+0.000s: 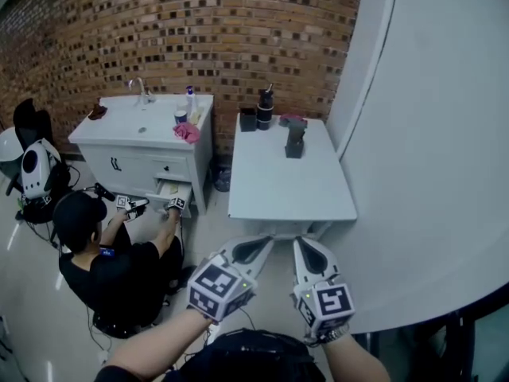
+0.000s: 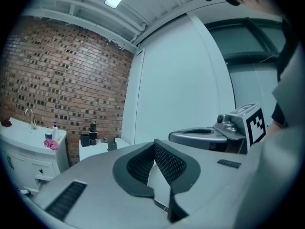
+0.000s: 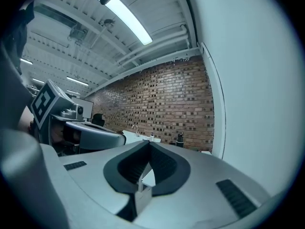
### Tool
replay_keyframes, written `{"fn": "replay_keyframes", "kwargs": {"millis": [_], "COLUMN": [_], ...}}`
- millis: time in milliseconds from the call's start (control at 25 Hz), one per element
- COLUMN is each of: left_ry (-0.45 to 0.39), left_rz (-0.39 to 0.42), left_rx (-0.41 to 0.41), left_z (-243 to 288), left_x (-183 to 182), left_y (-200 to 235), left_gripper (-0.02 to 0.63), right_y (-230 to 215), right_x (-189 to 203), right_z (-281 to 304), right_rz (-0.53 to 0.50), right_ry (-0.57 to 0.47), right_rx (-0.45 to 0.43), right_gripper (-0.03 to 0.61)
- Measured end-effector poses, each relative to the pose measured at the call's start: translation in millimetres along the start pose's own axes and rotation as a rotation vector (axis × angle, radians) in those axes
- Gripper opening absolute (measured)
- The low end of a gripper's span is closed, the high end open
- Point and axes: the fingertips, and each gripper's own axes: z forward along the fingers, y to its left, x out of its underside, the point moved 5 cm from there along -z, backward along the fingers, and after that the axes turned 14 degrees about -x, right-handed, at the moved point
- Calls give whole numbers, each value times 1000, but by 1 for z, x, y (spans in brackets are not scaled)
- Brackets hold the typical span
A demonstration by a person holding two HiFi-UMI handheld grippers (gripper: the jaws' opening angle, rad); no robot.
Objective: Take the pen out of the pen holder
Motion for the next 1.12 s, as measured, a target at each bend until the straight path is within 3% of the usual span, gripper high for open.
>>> {"fn": "replay_keyframes", "kwargs": {"millis": [400,720,1120], "left_ry": [-28,-29,11], "left_rz": [4,26,29], "left_rx": [-13,-25,-33], "left_z": [1,34,133], "left_x": [-17,-16,-16], "left_y": [43,61,85], "left_gripper": [3,3,3], "right_y": [4,-24,-115], "right_x": [-22,-16,5], "right_z": [47,78,123], "right_rz": [-29,-20,48], "right_ry": [10,5,30], "right_rx": [19,19,43], "right_gripper": [11,11,12]}}
